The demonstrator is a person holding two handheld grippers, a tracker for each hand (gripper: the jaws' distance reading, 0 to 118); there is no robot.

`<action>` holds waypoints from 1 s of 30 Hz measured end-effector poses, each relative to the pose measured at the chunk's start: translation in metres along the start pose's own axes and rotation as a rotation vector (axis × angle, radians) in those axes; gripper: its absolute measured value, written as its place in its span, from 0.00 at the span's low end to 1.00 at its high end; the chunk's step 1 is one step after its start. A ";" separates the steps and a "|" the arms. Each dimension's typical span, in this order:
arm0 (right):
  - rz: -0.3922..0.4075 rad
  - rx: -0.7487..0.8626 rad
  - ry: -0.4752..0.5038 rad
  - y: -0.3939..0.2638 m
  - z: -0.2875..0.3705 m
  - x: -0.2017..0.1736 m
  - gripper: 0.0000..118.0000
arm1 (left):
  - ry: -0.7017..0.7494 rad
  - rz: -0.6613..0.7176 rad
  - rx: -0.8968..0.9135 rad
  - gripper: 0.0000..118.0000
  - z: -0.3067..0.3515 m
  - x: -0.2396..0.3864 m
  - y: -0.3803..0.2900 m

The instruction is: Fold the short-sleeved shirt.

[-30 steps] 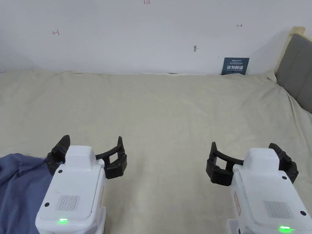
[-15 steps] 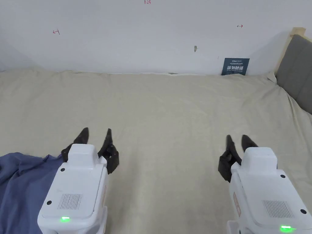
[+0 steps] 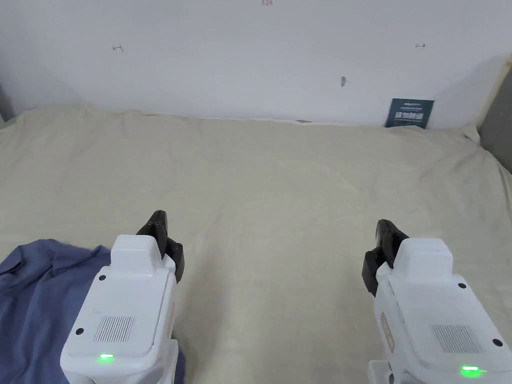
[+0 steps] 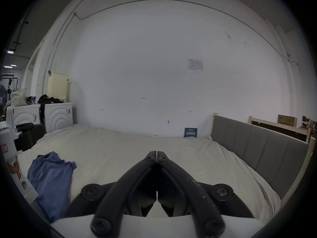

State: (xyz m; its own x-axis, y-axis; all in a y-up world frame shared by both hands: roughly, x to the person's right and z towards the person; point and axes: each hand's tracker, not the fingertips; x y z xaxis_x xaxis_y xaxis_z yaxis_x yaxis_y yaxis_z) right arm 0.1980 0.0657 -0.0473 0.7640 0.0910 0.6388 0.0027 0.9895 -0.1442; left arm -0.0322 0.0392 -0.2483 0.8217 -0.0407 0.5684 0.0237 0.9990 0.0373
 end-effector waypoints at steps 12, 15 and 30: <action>-0.010 0.042 0.353 0.017 -0.029 -0.134 0.01 | 0.359 -0.039 -0.045 0.00 0.063 -0.137 0.002; -0.015 0.050 0.434 0.021 -0.027 -0.169 0.01 | 0.443 -0.051 -0.057 0.00 0.085 -0.170 0.001; -0.002 0.050 0.558 0.025 -0.020 -0.226 0.01 | 0.509 0.016 -0.162 0.00 0.111 -0.236 -0.004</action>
State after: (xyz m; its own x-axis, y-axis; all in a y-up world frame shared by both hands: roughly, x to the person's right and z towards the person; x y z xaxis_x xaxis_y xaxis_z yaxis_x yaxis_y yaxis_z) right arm 0.0384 0.0673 -0.2102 0.9896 0.0297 0.1405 -0.0159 0.9950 -0.0983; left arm -0.2893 0.0431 -0.2910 0.9940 -0.0524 0.0961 0.0637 0.9909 -0.1183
